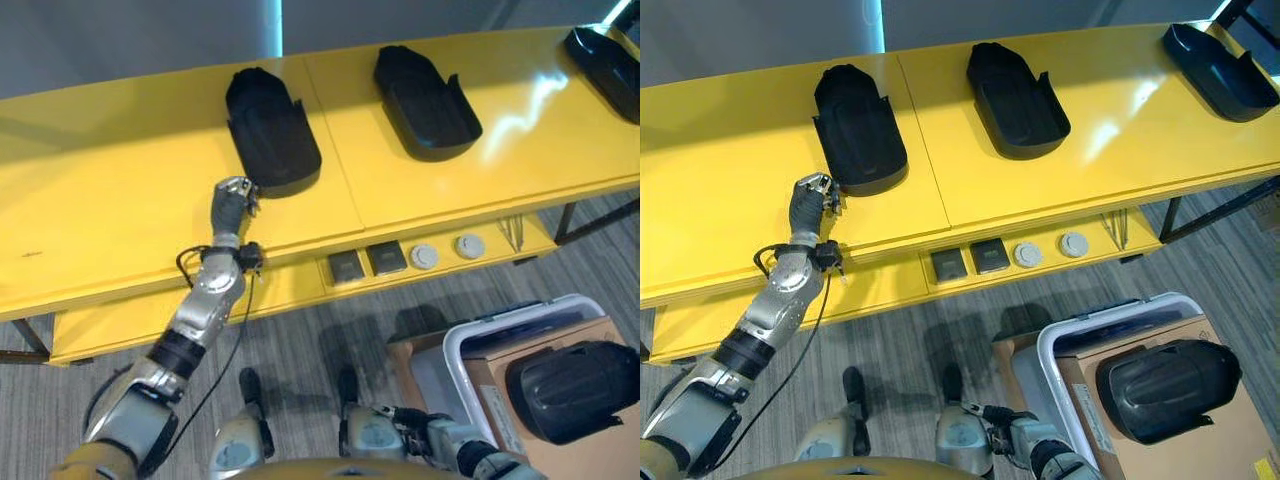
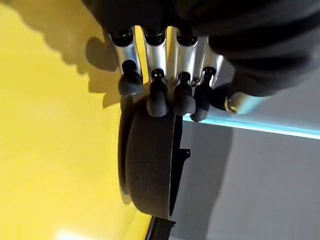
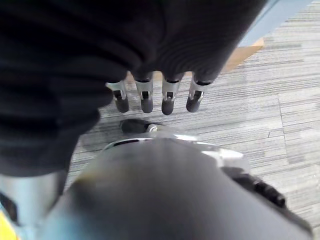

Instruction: Move parts from the plastic box to the shelf.

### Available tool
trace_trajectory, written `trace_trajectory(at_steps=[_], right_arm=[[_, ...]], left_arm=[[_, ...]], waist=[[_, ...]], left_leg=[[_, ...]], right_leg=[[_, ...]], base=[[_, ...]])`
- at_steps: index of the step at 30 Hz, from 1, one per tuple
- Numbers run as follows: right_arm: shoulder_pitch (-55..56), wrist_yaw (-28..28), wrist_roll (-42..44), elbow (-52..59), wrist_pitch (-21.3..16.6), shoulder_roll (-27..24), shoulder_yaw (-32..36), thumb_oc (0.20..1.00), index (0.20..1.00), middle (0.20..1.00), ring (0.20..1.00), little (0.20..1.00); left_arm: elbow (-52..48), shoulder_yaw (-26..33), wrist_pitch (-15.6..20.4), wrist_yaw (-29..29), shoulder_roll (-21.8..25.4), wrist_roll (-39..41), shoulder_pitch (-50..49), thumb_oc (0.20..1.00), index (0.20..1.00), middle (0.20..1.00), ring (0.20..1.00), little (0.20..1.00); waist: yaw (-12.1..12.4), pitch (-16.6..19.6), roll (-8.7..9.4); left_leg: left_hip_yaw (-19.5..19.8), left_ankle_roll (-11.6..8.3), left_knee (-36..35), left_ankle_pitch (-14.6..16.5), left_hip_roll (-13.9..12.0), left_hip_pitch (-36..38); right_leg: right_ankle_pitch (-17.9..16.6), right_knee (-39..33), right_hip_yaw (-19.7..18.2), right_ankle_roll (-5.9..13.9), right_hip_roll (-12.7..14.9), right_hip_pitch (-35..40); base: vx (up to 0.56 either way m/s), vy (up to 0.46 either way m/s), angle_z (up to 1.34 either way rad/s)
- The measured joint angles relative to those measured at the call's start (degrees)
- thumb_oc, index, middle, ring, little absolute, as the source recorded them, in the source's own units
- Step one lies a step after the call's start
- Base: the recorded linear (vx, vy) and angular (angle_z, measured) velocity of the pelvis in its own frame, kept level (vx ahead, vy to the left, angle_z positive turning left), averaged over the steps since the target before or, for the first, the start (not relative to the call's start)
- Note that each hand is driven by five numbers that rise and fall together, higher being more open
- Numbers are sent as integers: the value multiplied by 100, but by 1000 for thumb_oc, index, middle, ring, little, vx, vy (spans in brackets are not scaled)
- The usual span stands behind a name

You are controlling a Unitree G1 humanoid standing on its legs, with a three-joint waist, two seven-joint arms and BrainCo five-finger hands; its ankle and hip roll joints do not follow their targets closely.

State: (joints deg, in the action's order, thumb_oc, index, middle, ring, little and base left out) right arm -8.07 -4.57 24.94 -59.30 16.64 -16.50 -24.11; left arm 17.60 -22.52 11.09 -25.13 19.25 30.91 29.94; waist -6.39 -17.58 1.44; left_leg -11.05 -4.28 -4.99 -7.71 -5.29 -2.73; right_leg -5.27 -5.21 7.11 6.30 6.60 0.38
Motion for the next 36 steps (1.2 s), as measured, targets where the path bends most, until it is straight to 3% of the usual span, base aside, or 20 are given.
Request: trace_trajectory(at_steps=[9,19,23,25,28,31,36], right_arm=[[-11,-11,5,16,-19,7,0,1000,1000,1000,1000,1000],[107,-24,-4,15,-168,25,14,1000,1000,1000,1000,1000],[247,-22,-8,8,-172,56,84,1000,1000,1000,1000,1000],[390,-23,-64,-13,-161,146,294,1000,1000,1000,1000,1000],[604,-27,-139,-33,-146,215,359,1000,1000,1000,1000,1000],[718,-33,-287,-212,-146,279,535,1000,1000,1000,1000,1000],[889,-40,-301,-287,-203,253,747,1000,1000,1000,1000,1000]], left_arm=[[130,68,22,-84,-3,154,130,200,200,200,200,200],[75,757,37,-435,175,152,-438,200,200,200,200,200],[13,946,189,-259,213,225,-703,200,200,200,200,200],[-696,995,311,123,216,273,-1100,200,200,200,200,200],[-1057,931,523,622,222,277,-1310,1000,1000,1000,1000,1000],[-1549,859,585,1459,262,314,-1634,1000,1000,1000,1000,1000],[-1721,743,537,1984,273,509,-1918,1000,1000,1000,1000,1000]], waist=[[-46,-18,32],[150,-25,72],[236,246,93],[266,417,150],[312,771,225],[367,1025,273],[454,1152,264]], left_leg=[[-18,3,0,2,-5,15],[99,-10,-1,6,-25,261],[132,-12,-2,11,-25,291],[140,4,-3,19,-25,387],[143,10,-4,63,-27,396],[144,13,-4,66,-25,461],[146,13,-4,65,-26,469]], right_leg=[[-30,37,-4,1,-6,7],[12,0,166,-31,11,337],[28,0,209,-44,12,384],[33,3,278,-50,20,500],[102,0,295,-101,22,518],[196,-1,278,-74,29,570],[199,-1,268,-70,34,570]], base=[[-18,-6,-2],[-13,11,7],[-33,27,5],[-63,52,4],[-47,40,4],[-36,44,1],[-4,6,0]])
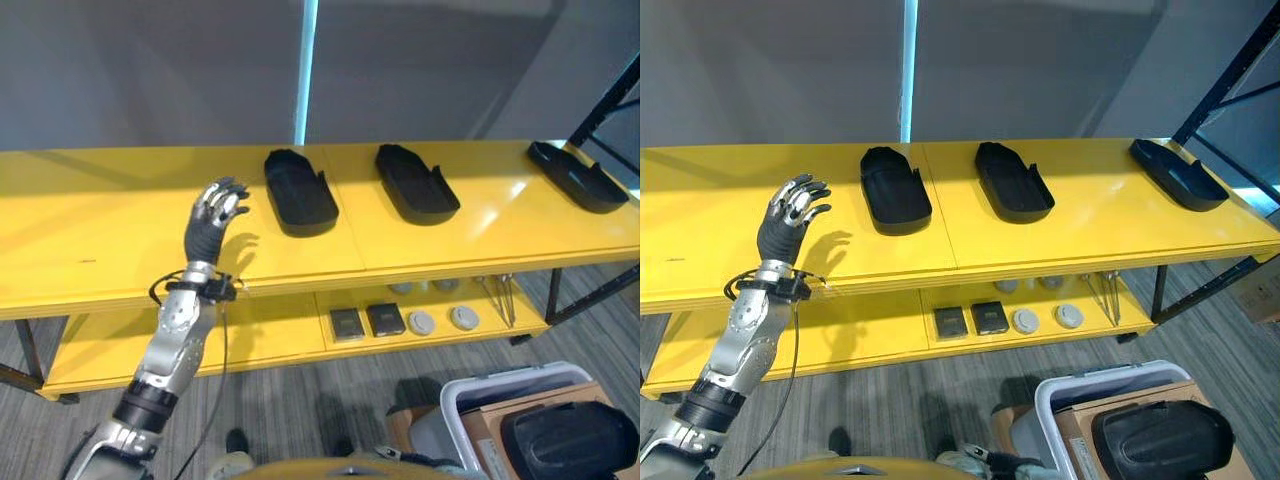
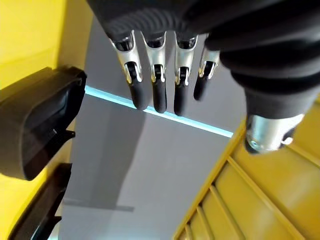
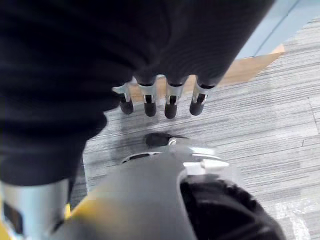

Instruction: Move parts from the plastic box to the shelf.

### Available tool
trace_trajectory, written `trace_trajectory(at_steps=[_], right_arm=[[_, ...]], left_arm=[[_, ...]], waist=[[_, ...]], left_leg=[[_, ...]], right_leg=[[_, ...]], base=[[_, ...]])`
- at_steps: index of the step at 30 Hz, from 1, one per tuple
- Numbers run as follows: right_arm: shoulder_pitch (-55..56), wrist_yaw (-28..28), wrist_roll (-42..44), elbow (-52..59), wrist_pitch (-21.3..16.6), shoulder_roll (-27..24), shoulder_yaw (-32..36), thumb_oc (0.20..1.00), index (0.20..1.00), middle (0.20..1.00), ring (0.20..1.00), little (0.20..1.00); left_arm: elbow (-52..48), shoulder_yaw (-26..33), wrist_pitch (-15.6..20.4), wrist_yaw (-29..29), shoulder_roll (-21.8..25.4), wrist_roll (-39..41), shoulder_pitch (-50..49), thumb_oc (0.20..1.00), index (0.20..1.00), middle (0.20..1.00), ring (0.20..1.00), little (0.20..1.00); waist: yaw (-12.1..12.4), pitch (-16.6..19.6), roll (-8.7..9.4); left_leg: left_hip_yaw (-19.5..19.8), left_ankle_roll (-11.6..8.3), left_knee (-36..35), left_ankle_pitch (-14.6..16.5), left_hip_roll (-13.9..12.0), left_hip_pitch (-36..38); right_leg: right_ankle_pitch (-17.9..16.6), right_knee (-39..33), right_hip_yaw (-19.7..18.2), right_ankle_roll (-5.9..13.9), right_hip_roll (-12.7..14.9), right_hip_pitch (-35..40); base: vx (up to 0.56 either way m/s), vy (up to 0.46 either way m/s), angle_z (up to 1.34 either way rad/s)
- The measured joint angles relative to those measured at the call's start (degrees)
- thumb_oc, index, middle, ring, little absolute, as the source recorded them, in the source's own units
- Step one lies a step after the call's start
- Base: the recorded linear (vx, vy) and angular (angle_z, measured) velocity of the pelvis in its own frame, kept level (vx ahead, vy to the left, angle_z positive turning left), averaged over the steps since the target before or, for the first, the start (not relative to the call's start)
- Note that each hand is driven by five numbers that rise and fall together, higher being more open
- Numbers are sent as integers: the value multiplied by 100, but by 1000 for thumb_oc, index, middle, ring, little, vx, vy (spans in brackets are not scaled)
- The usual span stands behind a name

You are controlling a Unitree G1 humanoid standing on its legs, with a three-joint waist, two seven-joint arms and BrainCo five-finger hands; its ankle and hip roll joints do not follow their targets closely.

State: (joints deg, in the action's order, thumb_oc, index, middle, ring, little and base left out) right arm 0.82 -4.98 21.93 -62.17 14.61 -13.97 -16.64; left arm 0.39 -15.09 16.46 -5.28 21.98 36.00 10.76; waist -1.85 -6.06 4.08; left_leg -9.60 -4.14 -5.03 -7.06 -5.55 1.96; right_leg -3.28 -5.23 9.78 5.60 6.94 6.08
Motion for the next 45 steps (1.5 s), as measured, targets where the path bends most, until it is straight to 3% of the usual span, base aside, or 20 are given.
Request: trace_trajectory(at_steps=[6,7,8,12,18,25,27,35,43,45], right_arm=[[9,-113,-205,-106,-87,2,14,1000,1000,1000,1000,1000],[4,-132,-206,-175,-89,5,14,1000,1000,1000,1000,1000],[-10,-132,-223,-176,-90,9,2,1000,1000,1000,1000,1000],[-85,-186,-511,-179,-65,15,-38,1000,1000,1000,1000,1000],[-101,-200,-352,-188,74,7,-55,1000,1000,1000,1000,1000],[-90,-205,-328,-233,111,32,-126,1000,1000,1000,1000,1000],[-132,-203,-312,-231,148,105,-135,1000,1000,1000,1000,1000],[-239,-202,-184,-210,204,122,-349,1000,1000,1000,1000,1000],[-214,-203,-184,-181,201,123,-347,1000,1000,1000,1000,1000],[-224,-205,-204,-182,194,116,-347,1000,1000,1000,1000,1000]], left_arm=[[11,-188,-602,500,240,96,-373,1000,1000,1000,1000,1000],[37,-320,-750,635,293,92,-397,542,542,542,542,542],[46,-550,-874,826,322,86,-393,200,200,200,200,200],[71,-998,-1023,1041,302,-18,-331,200,200,200,200,200],[96,-1188,-1353,1024,54,-23,-135,200,200,200,200,200],[1105,-1668,-1498,433,-430,-84,369,200,200,200,200,200],[1748,-1626,-1284,3,-718,-53,690,200,200,200,200,200],[3036,-1239,-439,-675,-1092,-49,1430,200,200,200,200,200],[3535,-908,-178,-1559,-1080,-65,1630,200,200,200,200,200],[3668,-649,-79,-2117,-1063,-261,1645,200,200,200,200,200]], waist=[[57,130,4],[77,143,-4],[78,150,-12],[-17,212,-44],[-154,293,-111],[-342,342,7],[-461,336,77],[-687,268,142],[-789,65,142],[-785,44,126]], left_leg=[[-1,2,0,-3,1,14],[0,2,0,-3,3,27],[-1,2,0,-2,6,44],[-21,-1,0,22,4,116],[-141,-4,0,54,-1,106],[-272,-9,0,90,-19,37],[-314,-8,1,100,-19,12],[-463,6,1,111,-16,35],[-490,-39,1,163,-15,112],[-490,-23,1,169,-14,118]], right_leg=[[-2,0,-6,-2,3,8],[-1,0,-6,-1,6,21],[3,0,-8,5,7,35],[27,0,-36,25,8,94],[26,0,-152,27,2,5],[24,0,-291,28,-9,-148],[10,0,-308,43,-9,-201],[-45,2,-447,100,-8,-263],[-16,1,-467,126,-7,-208],[-9,2,-472,125,-7,-201]], base=[[26,5,0],[182,16,1],[211,13,0],[178,4,-4],[107,-20,-10],[68,-45,-10],[33,-66,-12],[4,-29,-9],[0,1,-1],[3,45,0]])
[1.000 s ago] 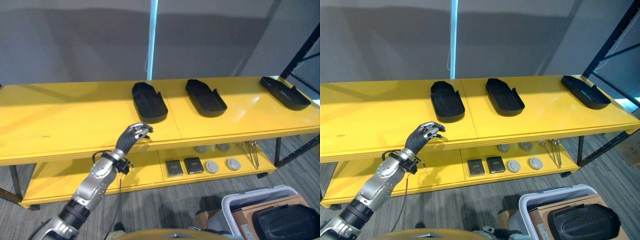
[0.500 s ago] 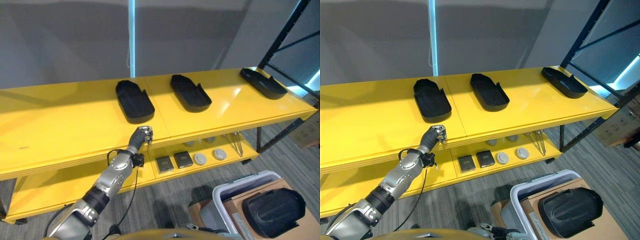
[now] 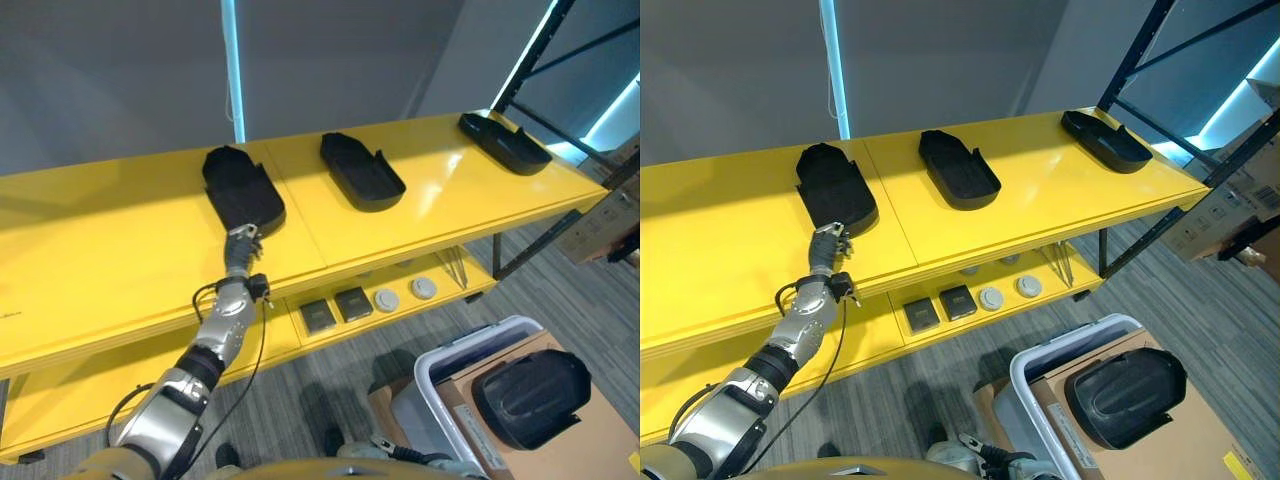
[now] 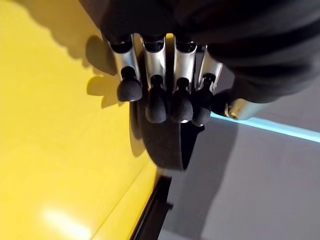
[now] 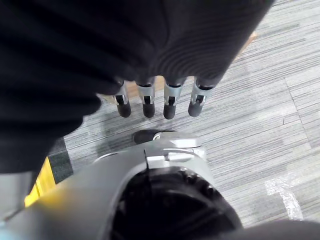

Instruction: Move parts from the plastic box to the shelf.

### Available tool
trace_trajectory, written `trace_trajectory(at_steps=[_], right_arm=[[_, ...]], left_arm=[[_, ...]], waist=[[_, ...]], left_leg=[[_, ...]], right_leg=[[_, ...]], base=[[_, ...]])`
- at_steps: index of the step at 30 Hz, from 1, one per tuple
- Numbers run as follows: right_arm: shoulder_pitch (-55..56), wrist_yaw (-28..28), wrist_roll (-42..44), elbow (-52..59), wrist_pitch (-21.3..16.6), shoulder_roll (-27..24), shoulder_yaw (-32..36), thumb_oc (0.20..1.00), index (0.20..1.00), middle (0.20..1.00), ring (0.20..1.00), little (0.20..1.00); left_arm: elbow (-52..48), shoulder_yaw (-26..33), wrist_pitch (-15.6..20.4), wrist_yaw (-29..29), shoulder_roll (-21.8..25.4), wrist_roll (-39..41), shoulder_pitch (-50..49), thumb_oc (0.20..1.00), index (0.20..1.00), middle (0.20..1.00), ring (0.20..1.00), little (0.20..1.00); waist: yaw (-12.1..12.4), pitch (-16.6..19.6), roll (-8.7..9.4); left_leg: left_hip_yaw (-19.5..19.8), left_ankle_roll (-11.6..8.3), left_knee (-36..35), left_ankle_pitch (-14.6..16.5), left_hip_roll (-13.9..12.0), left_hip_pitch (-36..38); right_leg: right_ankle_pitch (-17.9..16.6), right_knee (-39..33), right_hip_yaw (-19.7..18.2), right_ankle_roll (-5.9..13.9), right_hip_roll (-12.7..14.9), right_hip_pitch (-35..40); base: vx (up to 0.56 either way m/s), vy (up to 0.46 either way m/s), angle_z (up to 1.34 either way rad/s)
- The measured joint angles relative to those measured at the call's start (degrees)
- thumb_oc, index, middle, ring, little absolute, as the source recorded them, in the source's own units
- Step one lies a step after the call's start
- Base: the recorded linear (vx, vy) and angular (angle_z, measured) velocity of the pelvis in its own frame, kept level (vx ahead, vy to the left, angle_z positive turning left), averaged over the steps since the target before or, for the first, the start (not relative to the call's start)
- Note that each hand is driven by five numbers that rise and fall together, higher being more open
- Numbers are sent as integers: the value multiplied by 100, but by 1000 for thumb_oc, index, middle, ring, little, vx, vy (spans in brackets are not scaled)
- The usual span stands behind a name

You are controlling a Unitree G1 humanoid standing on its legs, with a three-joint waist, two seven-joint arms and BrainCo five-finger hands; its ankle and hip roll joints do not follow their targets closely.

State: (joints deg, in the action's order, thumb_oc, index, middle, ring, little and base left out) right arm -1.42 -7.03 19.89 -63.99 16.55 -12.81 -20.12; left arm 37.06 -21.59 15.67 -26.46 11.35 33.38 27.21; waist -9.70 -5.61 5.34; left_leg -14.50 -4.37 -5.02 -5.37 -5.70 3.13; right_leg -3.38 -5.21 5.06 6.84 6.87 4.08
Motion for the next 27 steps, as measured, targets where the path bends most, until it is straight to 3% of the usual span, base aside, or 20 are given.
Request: trace_trajectory(at_steps=[6,11,14,15,16,17,20,23,27], right_arm=[[50,2,-16,1,-15,-2,-2,1000,1000,1000,1000,1000],[59,3,-209,6,-22,-8,3,1000,1000,1000,1000,1000],[101,4,-229,8,-58,-11,9,1000,1000,1000,1000,1000],[105,1,-229,26,-62,-9,13,1000,1000,1000,1000,1000],[127,2,-229,40,-67,-5,36,1000,1000,1000,1000,1000],[149,-11,-228,54,-87,-8,122,1000,1000,1000,1000,1000],[166,-9,-221,19,-149,-10,124,1000,1000,1000,1000,1000],[146,-24,-221,10,-177,-2,129,1000,1000,1000,1000,1000],[154,-29,-223,-13,-177,-4,135,1000,1000,1000,1000,1000]], left_arm=[[241,623,124,-723,203,22,15,200,200,200,200,200],[222,831,382,-649,314,390,-11,200,200,200,200,200],[-316,835,598,-380,305,481,-289,200,200,200,200,200],[-583,804,578,-317,304,473,-438,379,379,379,379,379],[-1000,786,580,-291,308,460,-666,878,878,878,878,878],[-1717,657,573,-195,323,322,-1125,1000,1000,1000,1000,1000],[-2195,528,451,167,369,-200,-1686,1000,1000,1000,1000,1000],[-2556,419,418,455,866,-763,-2229,1000,1000,1000,1000,1000],[-3161,208,867,731,1459,-1534,-2675,1000,1000,1000,1000,1000]], waist=[[12,-18,-24],[86,-17,-24],[162,-14,-22],[206,-13,-22],[212,-12,-20],[277,-13,-20],[537,-4,-6],[648,-2,-2],[910,2,6]], left_leg=[[18,7,-1,8,7,173],[53,9,-1,5,13,210],[81,14,-1,-1,15,211],[110,18,-1,-11,17,204],[132,17,-1,-14,18,198],[184,16,-1,-21,22,198],[221,-5,-1,7,9,175],[305,2,-1,-30,-2,73],[363,13,-1,-55,15,5]], right_leg=[[-19,0,38,-27,9,193],[-18,1,80,-32,20,273],[-16,0,126,-36,25,292],[-16,0,155,-38,24,305],[-19,1,170,-40,22,311],[-20,1,207,-42,21,343],[57,-1,222,-121,7,318],[49,-1,325,-138,1,271],[48,-1,366,-143,14,255]], base=[[1,30,2],[-20,11,3],[-99,1,7],[-145,-16,7],[-169,-24,15],[-146,-22,15],[-136,5,9],[-139,42,14],[-106,44,12]])
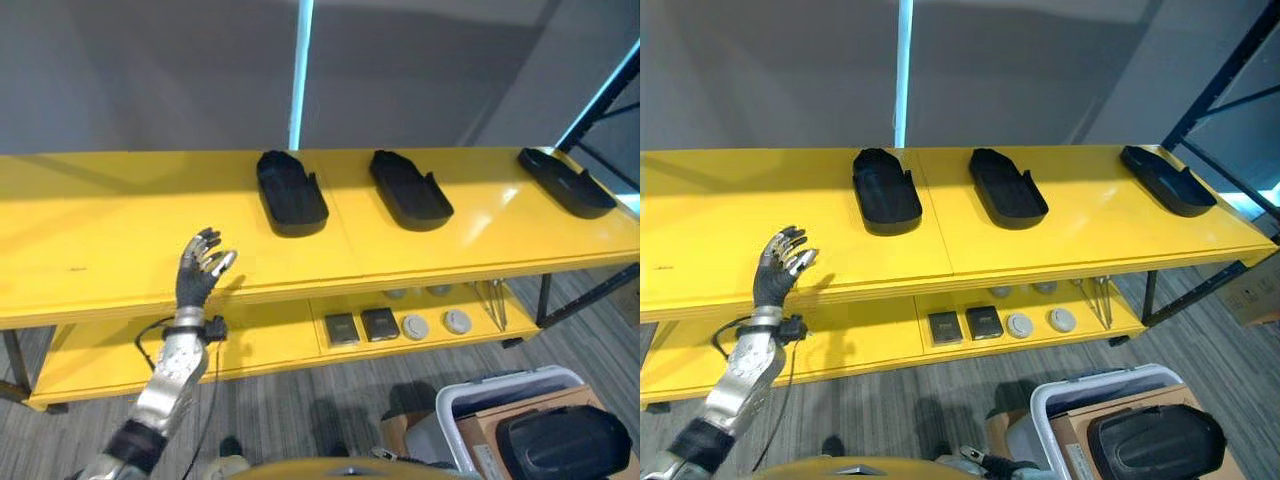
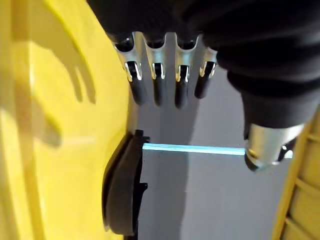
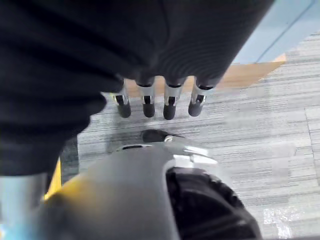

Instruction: Move parts from the plastic box to the shelf.

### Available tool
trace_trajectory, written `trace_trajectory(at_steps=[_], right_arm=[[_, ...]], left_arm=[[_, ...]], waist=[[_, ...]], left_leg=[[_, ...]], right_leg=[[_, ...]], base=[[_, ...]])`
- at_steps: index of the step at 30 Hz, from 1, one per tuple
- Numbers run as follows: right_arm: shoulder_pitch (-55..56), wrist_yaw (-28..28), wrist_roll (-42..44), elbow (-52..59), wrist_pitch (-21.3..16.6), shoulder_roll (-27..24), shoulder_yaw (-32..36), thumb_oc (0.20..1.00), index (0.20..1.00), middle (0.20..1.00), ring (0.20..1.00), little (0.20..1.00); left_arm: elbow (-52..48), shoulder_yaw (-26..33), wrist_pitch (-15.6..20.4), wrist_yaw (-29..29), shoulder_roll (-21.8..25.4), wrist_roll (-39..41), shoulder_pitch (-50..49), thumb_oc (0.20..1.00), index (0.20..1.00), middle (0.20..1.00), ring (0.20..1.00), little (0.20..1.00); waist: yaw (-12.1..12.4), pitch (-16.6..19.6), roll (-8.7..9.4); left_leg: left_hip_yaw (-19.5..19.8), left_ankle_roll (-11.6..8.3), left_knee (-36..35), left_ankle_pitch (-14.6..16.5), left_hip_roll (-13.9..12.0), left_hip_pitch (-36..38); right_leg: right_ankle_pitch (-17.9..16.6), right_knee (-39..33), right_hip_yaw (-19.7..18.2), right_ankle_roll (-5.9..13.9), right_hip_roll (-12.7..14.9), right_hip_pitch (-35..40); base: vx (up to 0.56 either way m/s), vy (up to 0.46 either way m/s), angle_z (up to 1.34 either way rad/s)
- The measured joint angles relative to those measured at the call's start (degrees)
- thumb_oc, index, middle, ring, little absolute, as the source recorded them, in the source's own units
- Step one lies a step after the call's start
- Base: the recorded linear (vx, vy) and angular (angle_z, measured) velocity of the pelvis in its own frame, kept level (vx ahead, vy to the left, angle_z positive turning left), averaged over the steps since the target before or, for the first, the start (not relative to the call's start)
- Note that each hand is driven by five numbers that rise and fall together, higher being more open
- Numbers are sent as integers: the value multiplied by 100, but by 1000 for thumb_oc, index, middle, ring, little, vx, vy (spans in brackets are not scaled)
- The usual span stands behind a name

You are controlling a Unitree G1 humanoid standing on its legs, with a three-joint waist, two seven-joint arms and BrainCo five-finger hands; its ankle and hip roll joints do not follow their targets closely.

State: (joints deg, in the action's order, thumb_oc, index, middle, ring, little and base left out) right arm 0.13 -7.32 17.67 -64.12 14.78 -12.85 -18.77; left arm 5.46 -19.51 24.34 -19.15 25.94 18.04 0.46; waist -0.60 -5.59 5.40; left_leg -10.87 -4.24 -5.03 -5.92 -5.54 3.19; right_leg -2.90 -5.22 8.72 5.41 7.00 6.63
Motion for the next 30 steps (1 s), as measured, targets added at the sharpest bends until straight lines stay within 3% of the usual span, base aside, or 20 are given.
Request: trace_trajectory(at_steps=[5,9,17,18,20,21,22,24,26,28,29,30], right_arm=[[-75,120,80,-46,-194,51,4,1000,1000,1000,1000,1000],[-100,497,95,-44,-363,54,100,1000,1000,1000,1000,1000],[-2,476,221,-225,-377,-67,206,1000,1000,1000,1000,1000],[-76,410,57,-256,-369,-74,189,1000,1000,1000,1000,1000],[-488,258,-460,-551,-284,-115,-369,1000,1000,1000,1000,1000],[-727,250,-470,-676,-210,-144,-614,1000,1000,1000,1000,1000],[-882,274,-423,-705,-183,-241,-630,1000,1000,1000,1000,1000],[-992,434,67,-698,-221,-378,-337,1000,1000,1000,1000,1000],[-895,695,474,-643,-356,-376,24,1000,1000,1000,1000,1000],[-664,938,458,-452,-484,-318,165,1000,1000,1000,1000,1000],[-523,1112,341,-415,-556,-201,216,1000,1000,1000,1000,1000],[-418,1252,204,-399,-638,-100,210,1000,1000,1000,1000,1000]], left_arm=[[-482,-480,228,480,61,-490,-38,1000,1000,1000,1000,1000],[-476,-680,157,366,144,-725,-82,1000,1000,1000,1000,1000],[-477,-594,181,-150,281,-789,-81,1000,1000,1000,1000,1000],[-478,-580,211,-167,254,-749,-79,1000,1000,1000,1000,1000],[-451,-578,282,-185,161,-591,-77,1000,1000,1000,1000,1000],[-438,-612,325,-171,94,-570,-80,1000,1000,1000,1000,1000],[-413,-623,378,-121,22,-595,-73,1000,1000,1000,1000,1000],[-403,-641,404,117,-156,-593,31,1000,1000,1000,1000,1000],[-463,-670,382,327,-108,-594,347,1000,1000,1000,1000,1000],[-479,-767,364,461,-113,-595,888,1000,1000,1000,1000,1000],[-493,-866,359,461,-2,-588,1066,1000,1000,1000,1000,1000],[-484,-942,350,460,105,-588,1173,1000,1000,1000,1000,1000]], waist=[[83,1,-10],[-43,12,-62],[-102,42,-258],[-109,24,-238],[209,-75,-17],[348,-100,58],[414,-127,14],[209,-197,-241],[-52,-285,-164],[-322,-383,-272],[-413,-416,-210],[-471,-472,-97]], left_leg=[[5,16,0,-10,24,2],[-2,15,0,-9,-17,13],[-13,-66,5,-31,-141,-14],[108,-169,248,-28,-137,-78],[1437,-70,1304,157,101,-552],[2213,16,1594,427,298,-729],[2527,114,1565,673,458,-700],[2429,425,1326,919,699,-449],[2139,459,1286,1026,899,-333],[1976,527,1261,1028,911,-400],[1864,580,1187,972,905,-388],[1678,608,1136,877,935,-308]], right_leg=[[-1,0,5,0,29,18],[0,-1,-8,7,-7,26],[0,-2,-81,-37,-148,-58],[51,-1,-251,-87,-170,-95],[-60,70,-1010,-369,-78,-369],[-95,151,-1357,-404,-36,-563],[-175,155,-1654,-307,-26,-669],[-254,112,-1932,-58,-38,-675],[-140,68,-2253,-24,100,-702],[22,376,-2241,-35,84,-919],[-359,674,-2200,-65,-2,-1050],[-551,752,-1974,32,-34,-1141]], base=[[-22,0,1],[-33,-73,-4],[-39,-35,-5],[-136,85,-54],[-124,169,-126],[-104,294,-162],[-73,348,-152],[-71,364,-104],[-61,269,-80],[-106,198,-69],[-124,52,-51],[-145,47,-92]])
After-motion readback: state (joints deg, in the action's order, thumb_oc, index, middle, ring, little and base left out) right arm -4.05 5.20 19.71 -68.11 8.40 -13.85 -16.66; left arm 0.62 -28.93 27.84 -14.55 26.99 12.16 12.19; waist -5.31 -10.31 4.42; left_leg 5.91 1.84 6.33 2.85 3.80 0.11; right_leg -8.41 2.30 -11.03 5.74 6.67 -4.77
